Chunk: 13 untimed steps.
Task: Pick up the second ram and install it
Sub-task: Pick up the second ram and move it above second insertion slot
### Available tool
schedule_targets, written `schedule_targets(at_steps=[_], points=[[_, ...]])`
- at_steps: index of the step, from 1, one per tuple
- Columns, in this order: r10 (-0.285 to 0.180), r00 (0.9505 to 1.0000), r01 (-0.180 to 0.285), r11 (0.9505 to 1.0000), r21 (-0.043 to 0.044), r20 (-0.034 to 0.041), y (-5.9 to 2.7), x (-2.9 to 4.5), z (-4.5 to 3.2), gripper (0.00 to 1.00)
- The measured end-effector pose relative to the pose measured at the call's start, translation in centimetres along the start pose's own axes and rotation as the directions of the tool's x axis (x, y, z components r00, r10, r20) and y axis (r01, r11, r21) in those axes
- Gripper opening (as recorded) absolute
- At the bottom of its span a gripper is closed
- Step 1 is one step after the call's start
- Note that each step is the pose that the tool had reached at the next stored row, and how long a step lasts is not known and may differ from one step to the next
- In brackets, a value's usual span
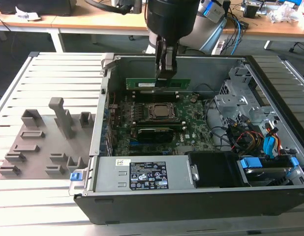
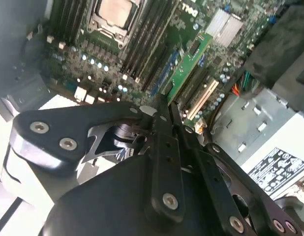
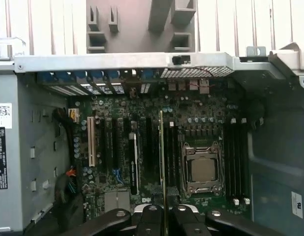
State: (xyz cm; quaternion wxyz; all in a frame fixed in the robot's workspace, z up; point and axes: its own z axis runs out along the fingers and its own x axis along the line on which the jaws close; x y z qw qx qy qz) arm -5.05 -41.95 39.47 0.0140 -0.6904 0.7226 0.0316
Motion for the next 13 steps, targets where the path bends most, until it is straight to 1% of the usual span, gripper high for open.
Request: schedule_targets(at_steps=[1,2,3,5,9,11,13], points=[[0.0,1.0,0.0,1.0,-0.0001,0.0,-0.73,-0.38,0.04,0.14],[0.0,1.0,0.0,1.0,-0.0002,0.0001,-1.12,-0.5,0.06,0.14],[0.0,1.0,0.0,1.0,-0.0005,0.0001,-2.06,-0.66,0.13,0.14],[0.0,1.0,0.0,1.0,-0.0011,0.0001,-3.26,-0.82,0.25,0.14],[0.0,1.0,0.0,1.0,-0.0015,0.0001,-4.23,-0.89,0.43,0.14],[0.0,1.0,0.0,1.0,-0.0017,0.0,-5.06,-0.96,0.54,0.14],[0.0,1.0,0.0,1.0,-0.0022,0.0,-6.24,-1.04,0.79,0.14]])
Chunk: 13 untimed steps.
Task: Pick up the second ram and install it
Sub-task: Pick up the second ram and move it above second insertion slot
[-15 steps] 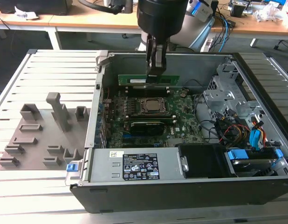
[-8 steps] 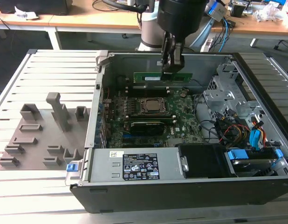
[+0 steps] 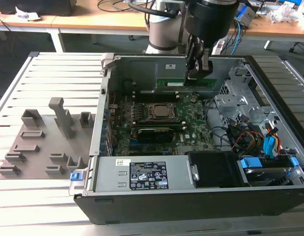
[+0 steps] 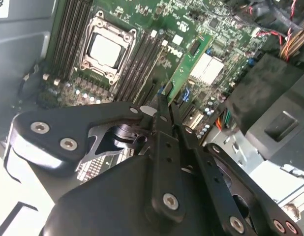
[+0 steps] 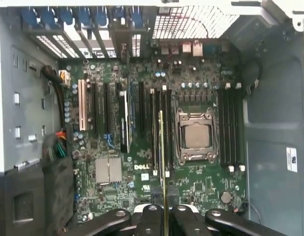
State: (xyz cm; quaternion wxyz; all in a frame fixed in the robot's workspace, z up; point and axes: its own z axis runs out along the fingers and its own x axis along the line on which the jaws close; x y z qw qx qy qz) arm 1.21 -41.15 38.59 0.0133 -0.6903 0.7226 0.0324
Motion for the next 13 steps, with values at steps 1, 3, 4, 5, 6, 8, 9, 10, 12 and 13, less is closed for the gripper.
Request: schedule_targets(at_steps=[1,3,4,5,6,8,9,10,12,13], points=[[0.0,1.0,0.0,1.0,0.0,0.0,-0.34,-0.01,0.14,0.14],[0.0,1.0,0.0,1.0,0.0,0.0,-0.83,-0.01,0.42,0.14],[0.0,1.0,0.0,1.0,0.0,0.0,-0.94,-0.01,0.48,0.14],[0.0,1.0,0.0,1.0,-0.0001,0.0,-1.11,-0.01,0.56,0.14],[0.0,1.0,0.0,1.0,0.0,0.0,-1.28,-0.01,0.66,0.14],[0.0,1.0,0.0,1.0,-0.0001,0.0,-1.84,-0.02,0.91,0.14],[0.0,1.0,0.0,1.0,-0.0002,0.0,-2.18,-0.03,1.09,0.14],[0.0,1.0,0.0,1.0,-0.0001,0.0001,-2.37,-0.03,1.26,0.14],[0.0,1.0,0.0,1.0,-0.0001,-0.0001,-2.43,-0.01,1.51,0.14],[0.0,1.0,0.0,1.0,-0.0001,-0.0001,-2.42,-0.01,1.61,0.14]])
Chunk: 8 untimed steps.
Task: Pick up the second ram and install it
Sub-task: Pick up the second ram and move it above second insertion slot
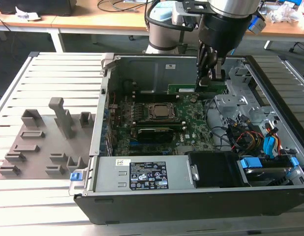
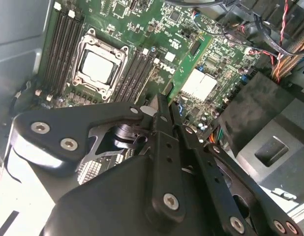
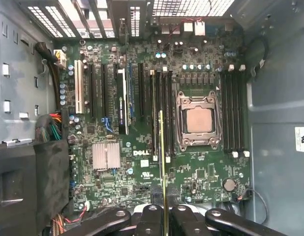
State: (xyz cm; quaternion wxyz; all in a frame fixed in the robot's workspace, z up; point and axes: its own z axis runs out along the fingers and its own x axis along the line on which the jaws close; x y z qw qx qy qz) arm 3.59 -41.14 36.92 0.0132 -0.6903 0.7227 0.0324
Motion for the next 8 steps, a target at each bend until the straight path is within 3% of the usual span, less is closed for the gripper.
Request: schedule_targets(at_steps=[3,6,8], points=[[0.0,1.0,0.0,1.0,0.0,0.0,0.33,0.02,0.18,0.14],[0.0,1.0,0.0,1.0,0.0,-0.0001,1.36,0.01,0.39,0.14],[0.0,1.0,0.0,1.0,0.0,0.0001,1.57,-0.39,0.7,0.14]])
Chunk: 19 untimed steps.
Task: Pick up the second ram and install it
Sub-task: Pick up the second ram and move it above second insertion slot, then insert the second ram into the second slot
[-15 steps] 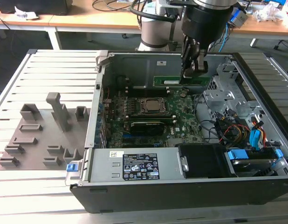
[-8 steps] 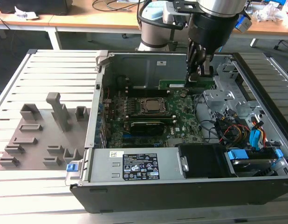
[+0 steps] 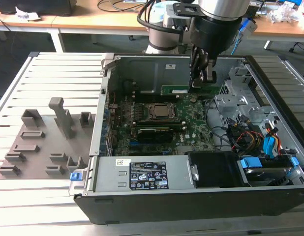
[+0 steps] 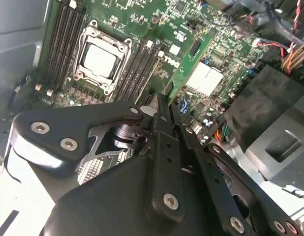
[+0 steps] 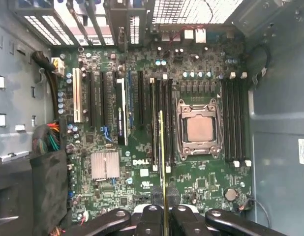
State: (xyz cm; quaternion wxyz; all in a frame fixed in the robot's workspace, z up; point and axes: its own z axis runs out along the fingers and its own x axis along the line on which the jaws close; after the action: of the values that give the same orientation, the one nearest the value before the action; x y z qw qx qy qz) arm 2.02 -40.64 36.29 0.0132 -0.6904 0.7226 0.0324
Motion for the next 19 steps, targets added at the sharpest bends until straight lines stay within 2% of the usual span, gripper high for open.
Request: schedule_targets(at_steps=[1,2,16,19], points=[[0.0,1.0,0.0,1.0,0.0,0.0,0.4,-1.17,0.5,0.14],[0.0,1.0,0.0,1.0,0.0001,0.0001,0.43,-1.28,0.75,0.14],[0.0,1.0,0.0,1.0,0.0,0.0,0.44,-1.28,0.85,0.14],[0.0,1.0,0.0,1.0,0.0,0.0001,0.47,-1.28,1.08,0.14]])
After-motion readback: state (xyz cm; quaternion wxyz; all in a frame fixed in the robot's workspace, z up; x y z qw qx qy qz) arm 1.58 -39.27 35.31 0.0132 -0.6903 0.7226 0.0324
